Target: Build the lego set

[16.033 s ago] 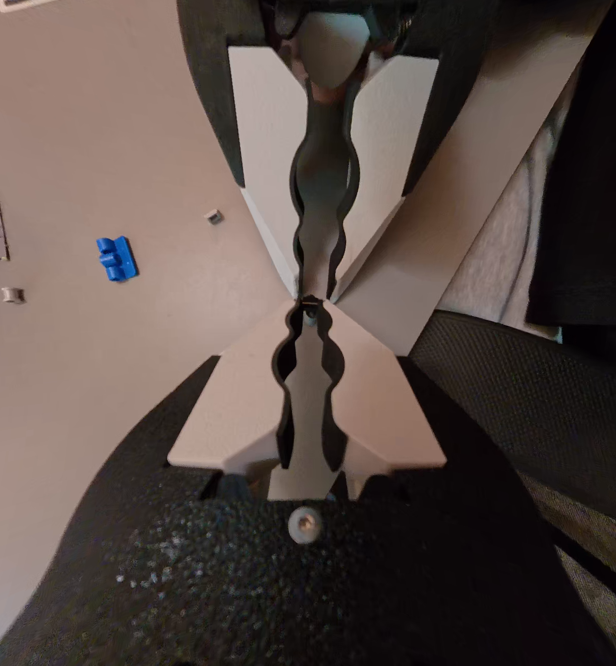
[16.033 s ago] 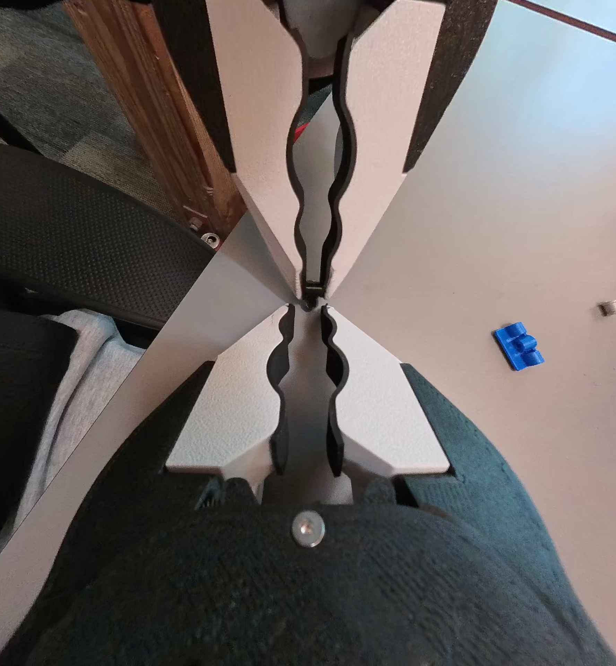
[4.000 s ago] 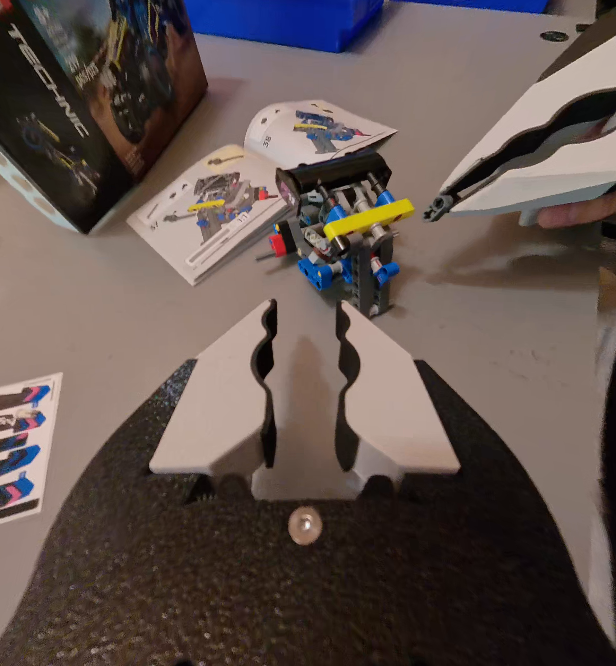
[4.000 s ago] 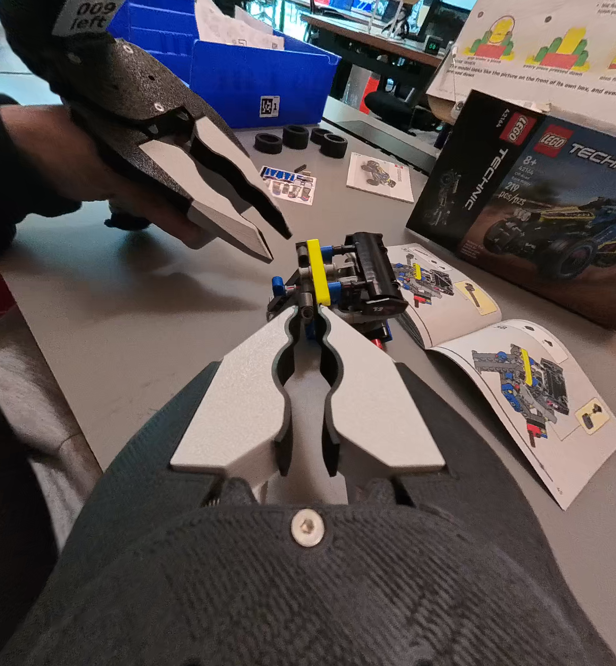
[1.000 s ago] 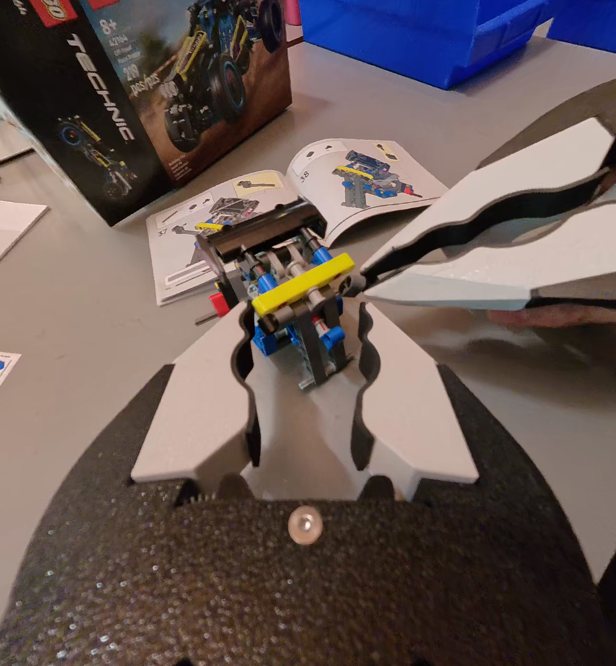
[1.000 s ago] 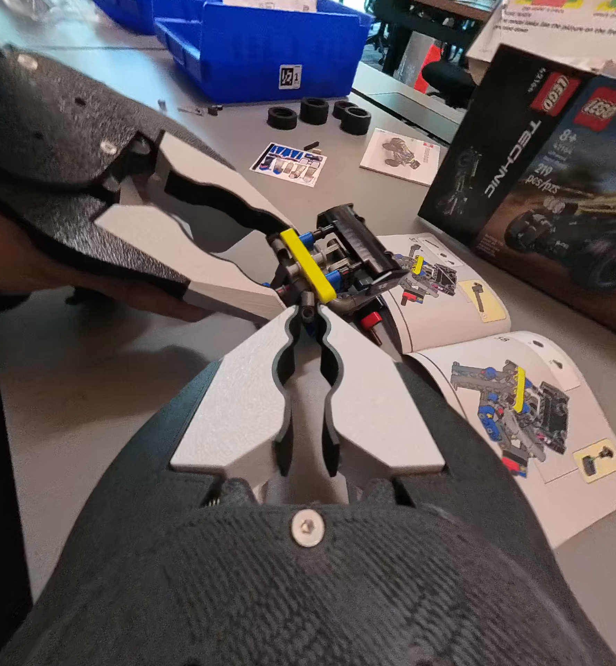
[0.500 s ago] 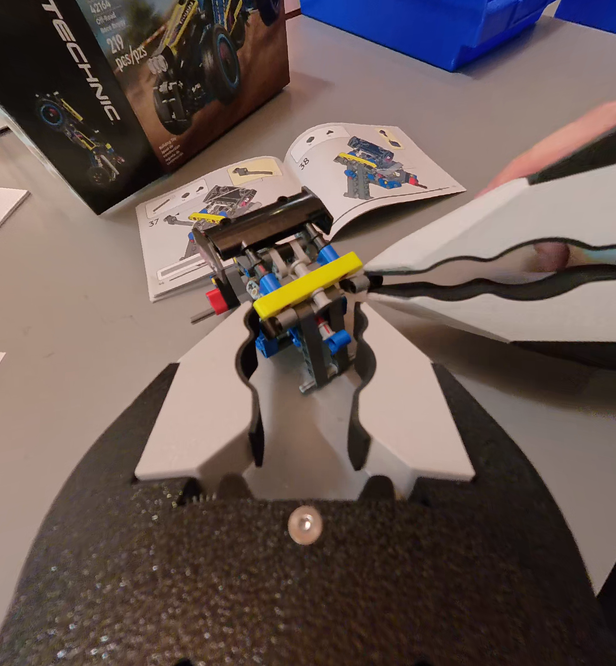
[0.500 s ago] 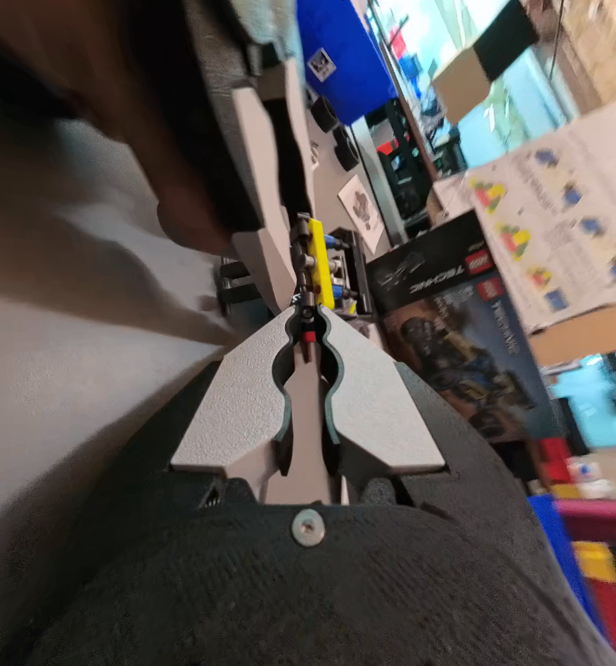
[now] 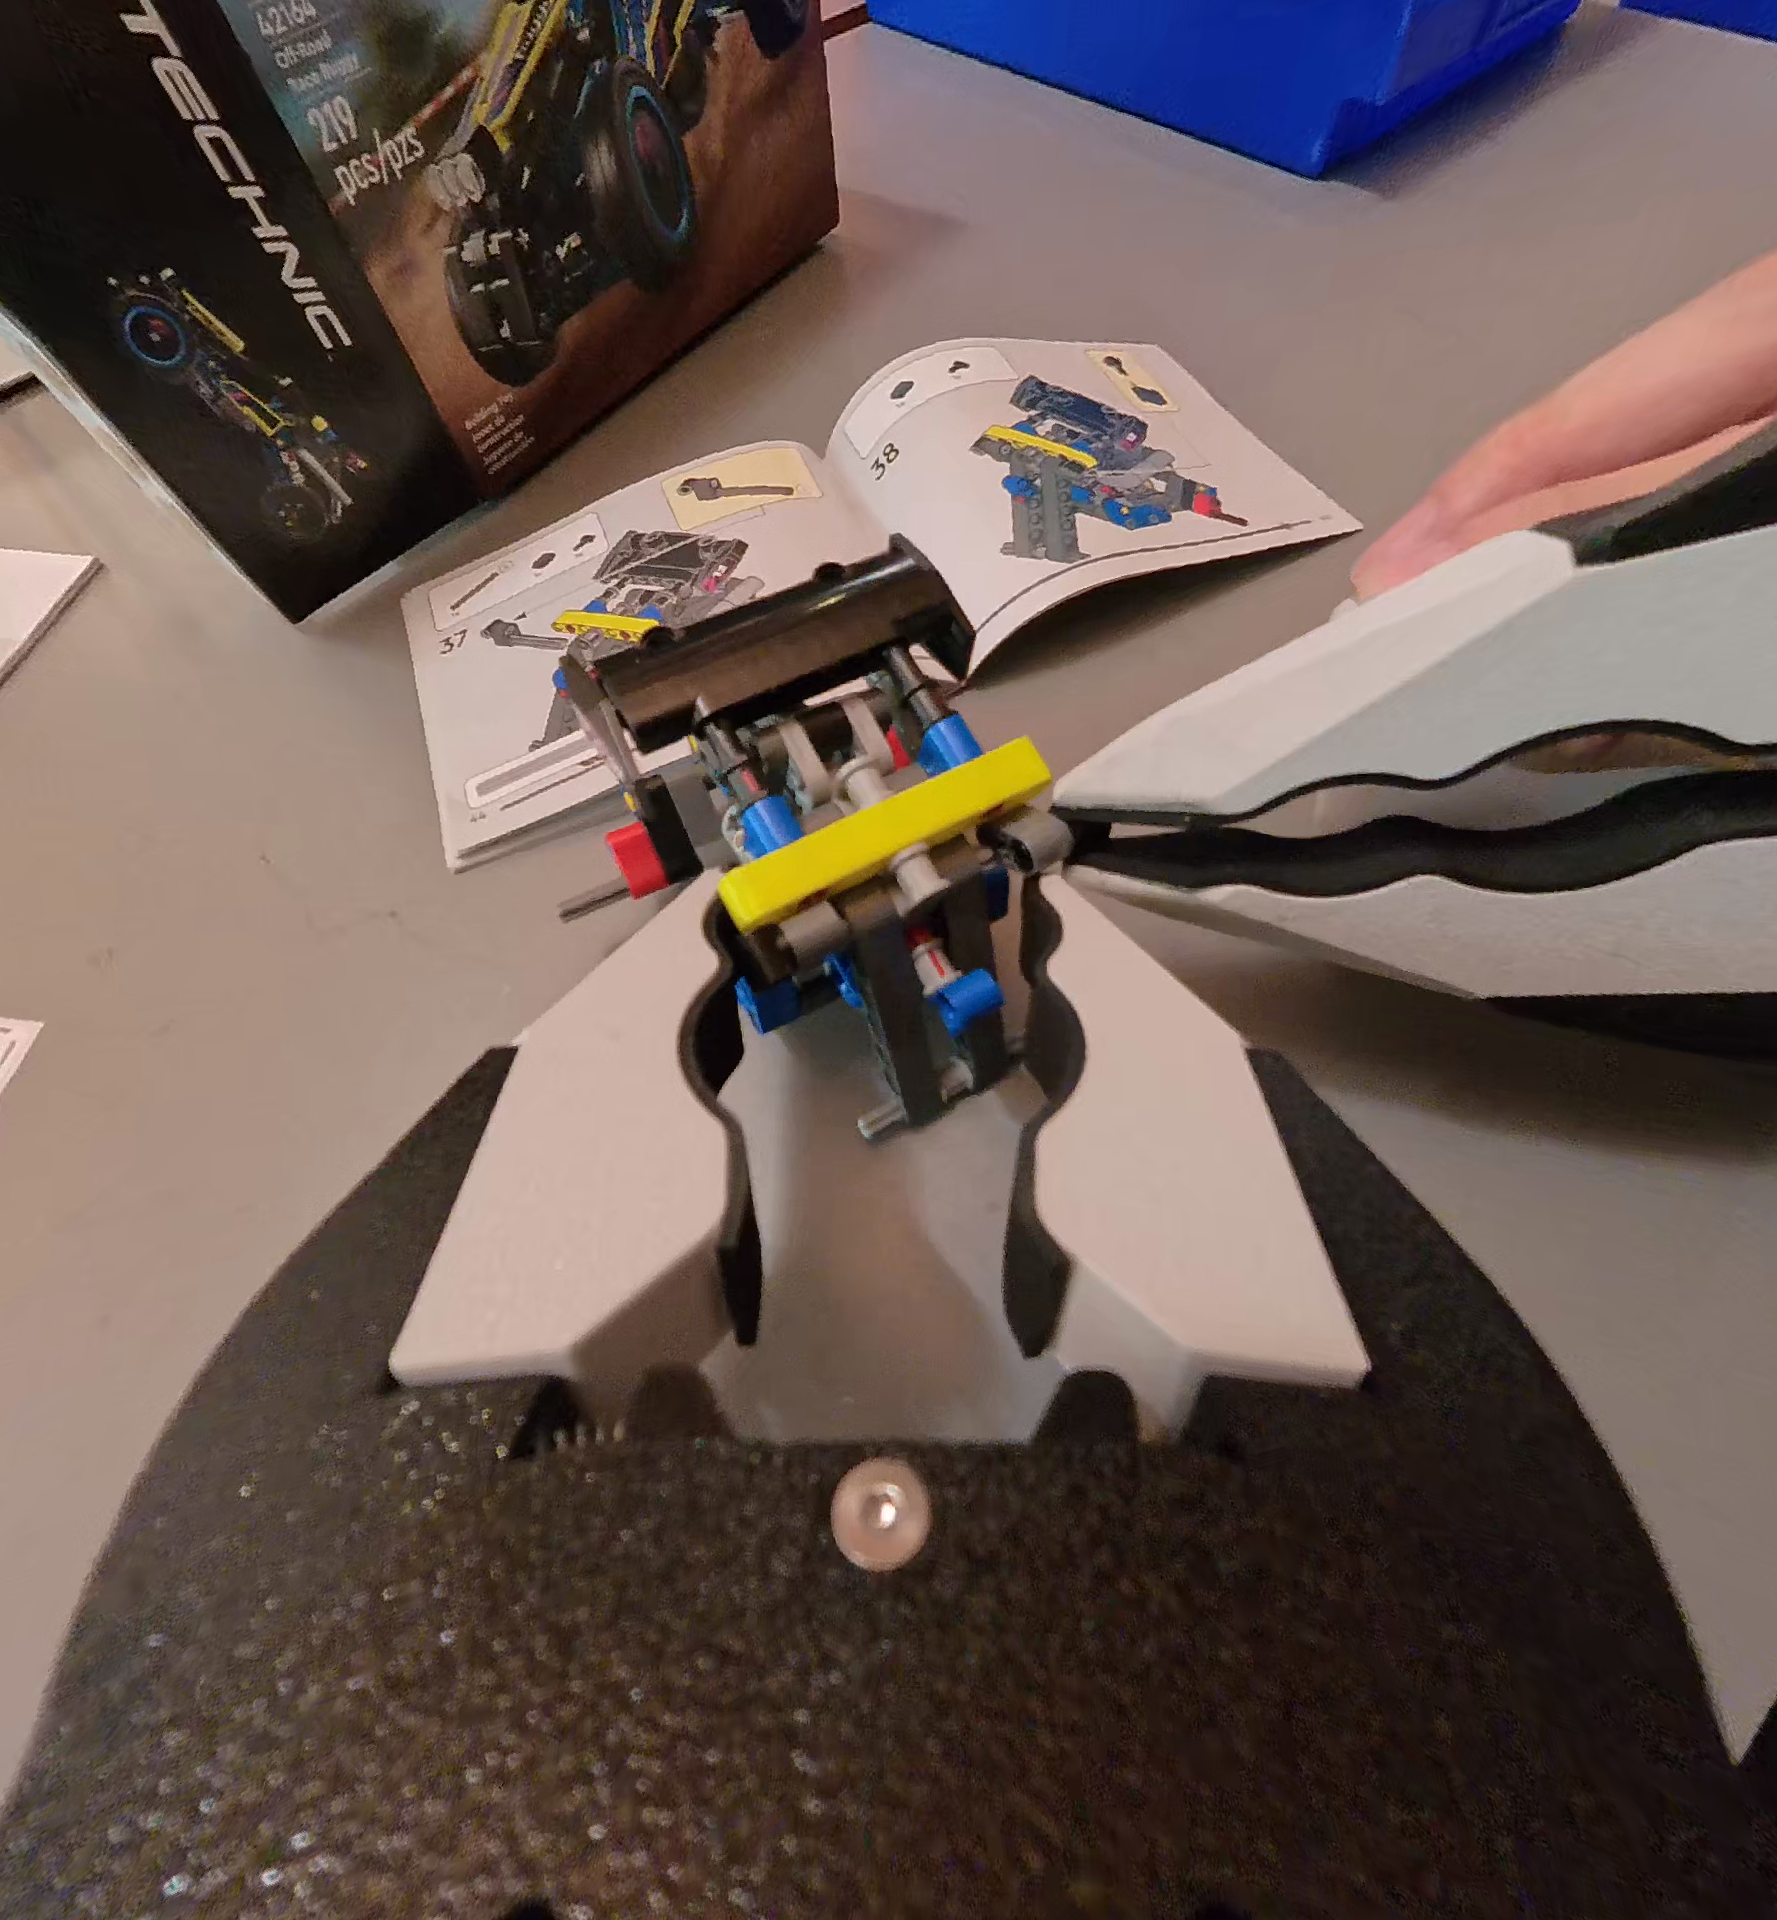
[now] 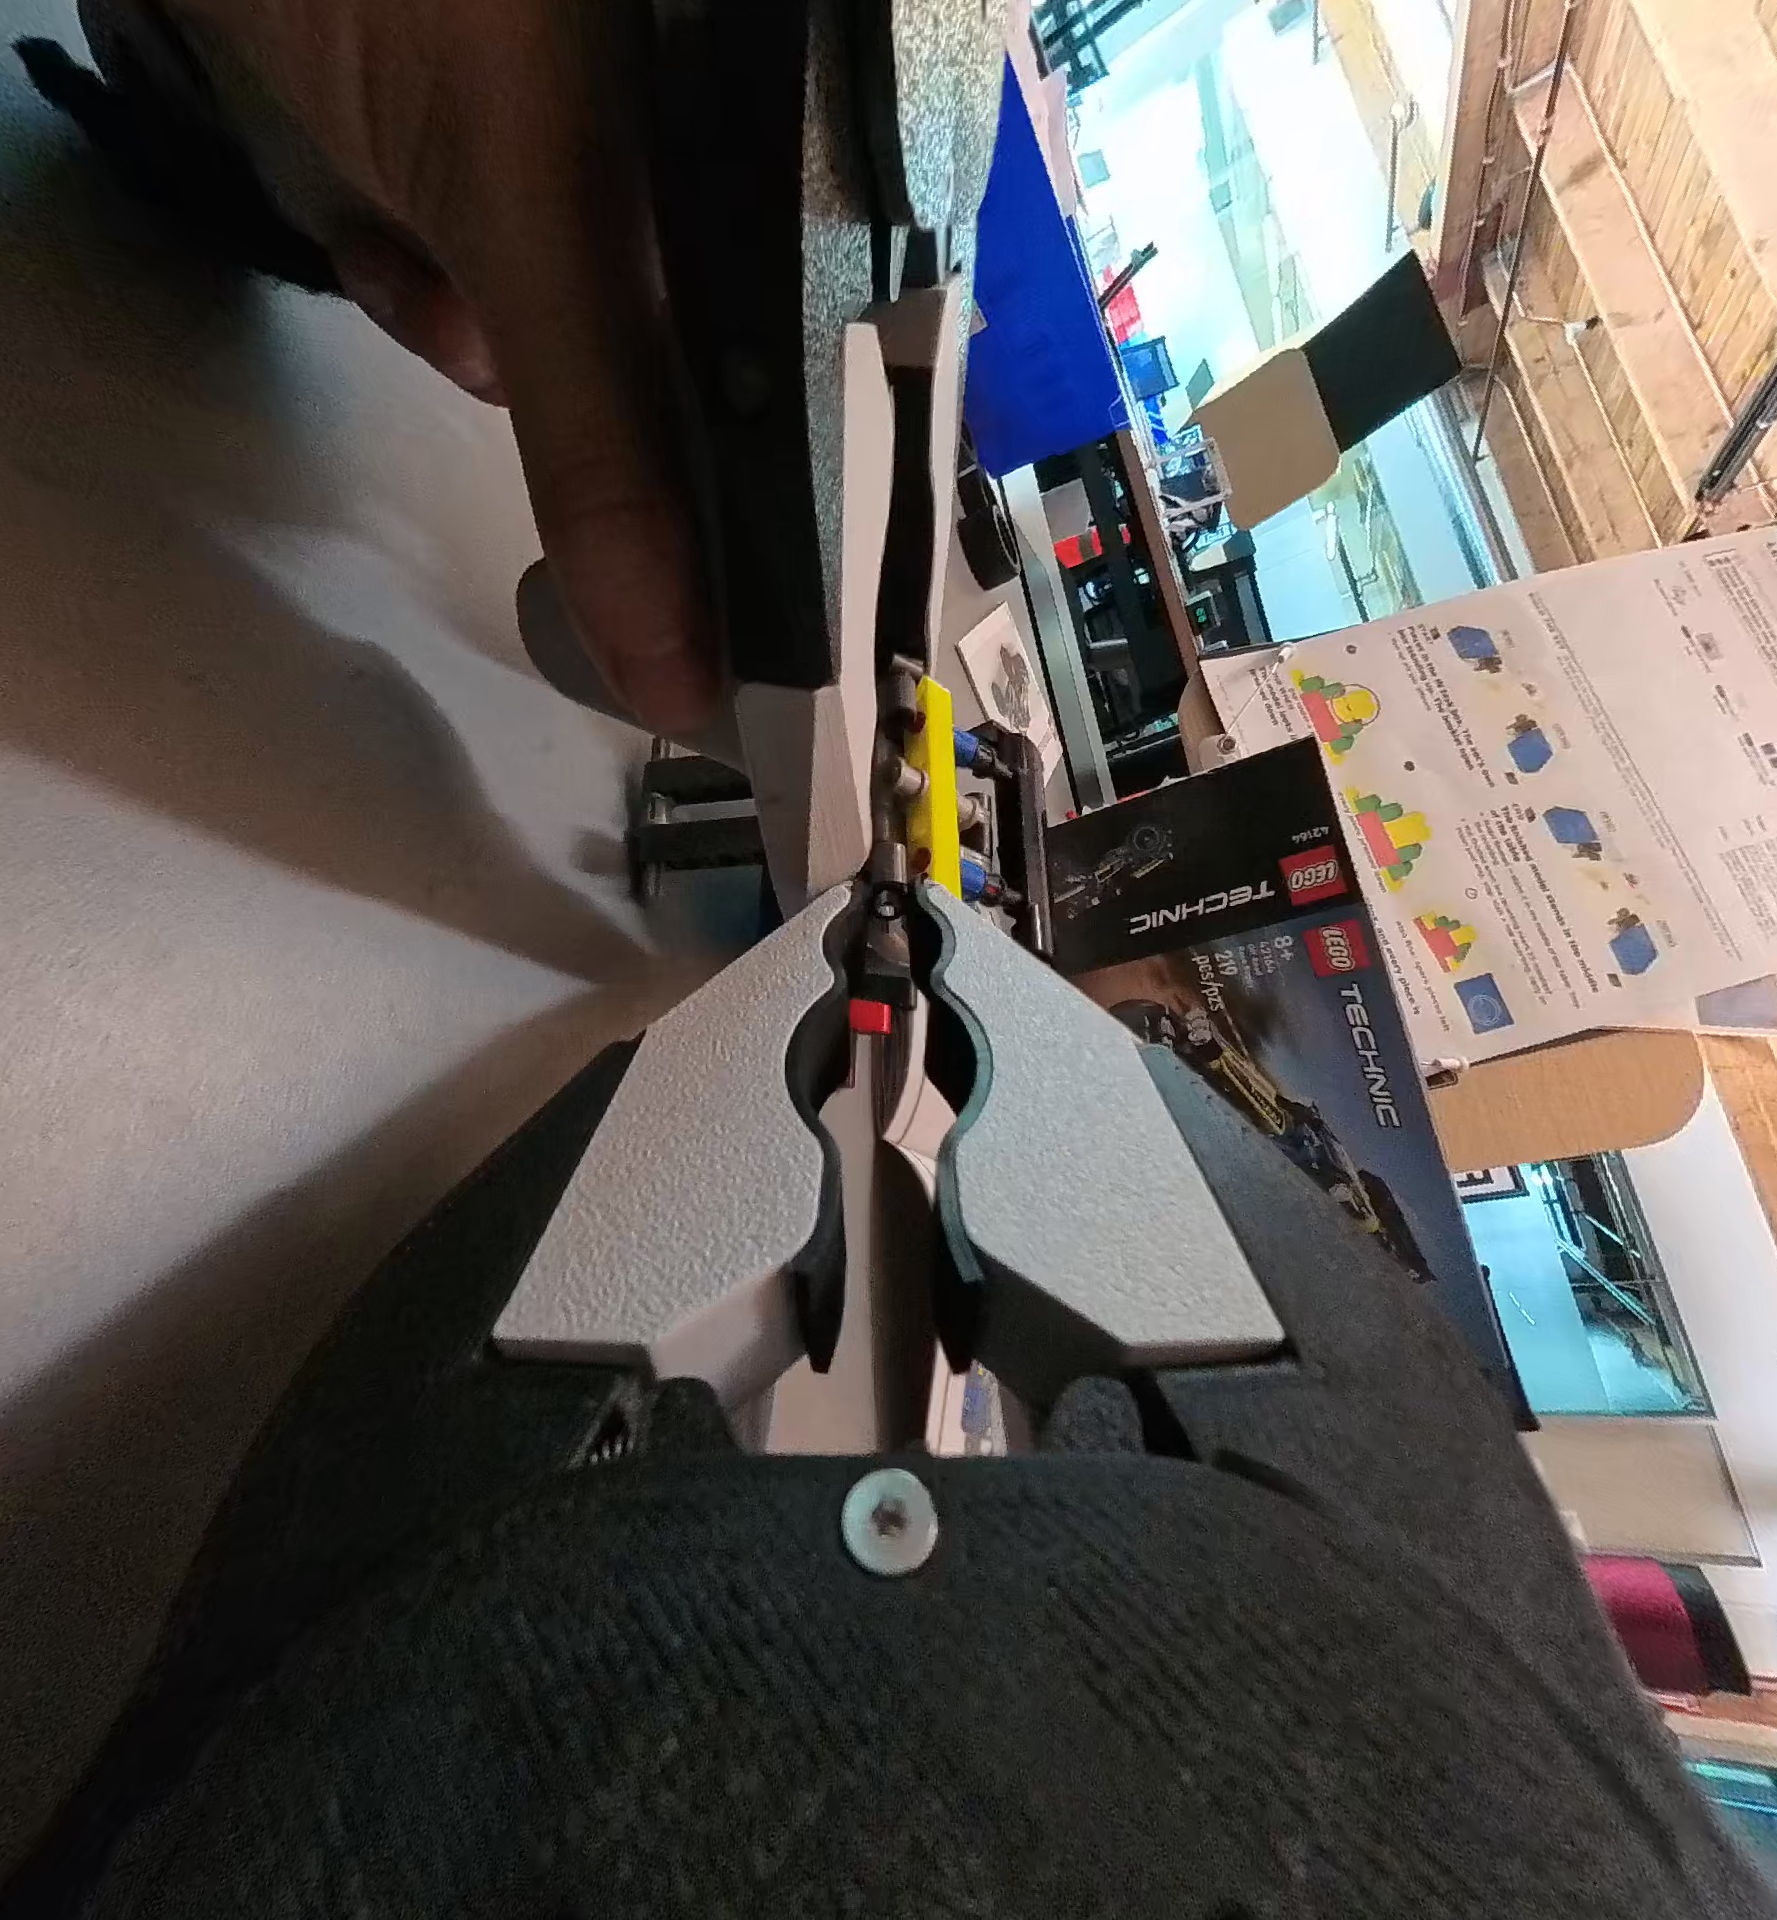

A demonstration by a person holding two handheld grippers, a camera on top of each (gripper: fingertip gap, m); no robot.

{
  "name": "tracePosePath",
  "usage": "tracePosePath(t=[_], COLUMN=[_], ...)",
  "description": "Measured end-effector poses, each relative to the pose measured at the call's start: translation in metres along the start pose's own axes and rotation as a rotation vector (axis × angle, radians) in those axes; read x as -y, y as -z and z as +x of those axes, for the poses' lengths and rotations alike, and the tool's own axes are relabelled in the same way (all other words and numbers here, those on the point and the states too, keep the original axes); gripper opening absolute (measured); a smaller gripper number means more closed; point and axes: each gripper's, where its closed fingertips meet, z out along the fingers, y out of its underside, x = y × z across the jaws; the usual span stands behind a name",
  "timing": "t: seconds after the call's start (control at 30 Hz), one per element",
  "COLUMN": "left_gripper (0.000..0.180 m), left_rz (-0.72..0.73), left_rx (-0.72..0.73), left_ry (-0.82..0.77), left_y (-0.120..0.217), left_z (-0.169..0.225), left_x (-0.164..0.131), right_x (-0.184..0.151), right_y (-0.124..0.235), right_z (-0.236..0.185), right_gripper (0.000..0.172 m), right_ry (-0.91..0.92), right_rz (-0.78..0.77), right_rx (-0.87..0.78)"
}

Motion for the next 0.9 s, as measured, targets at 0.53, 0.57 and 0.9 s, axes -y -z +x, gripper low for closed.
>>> tracePosePath(t=[0.53,0.57,0.9], left_gripper=[0.049,0.051,0.056], left_rz=[0.013,0.031,0.068], left_rx=[0.024,0.011,-0.018], left_ry=[-0.064,-0.056,-0.109], left_y=[0.001,0.004,0.036], left_z=[-0.006,-0.006,0.002], left_x=[0.001,0.002,-0.010], right_x=[0.000,0.000,0.007], right_y=[-0.005,-0.004,0.012], right_z=[-0.001,-0.001,-0.005], right_gripper=[0.004,0.004,0.004], right_ry=[-0.111,-0.096,-0.296], right_rz=[-0.017,-0.030,-0.017], right_rx=[-0.007,-0.014,0.024])
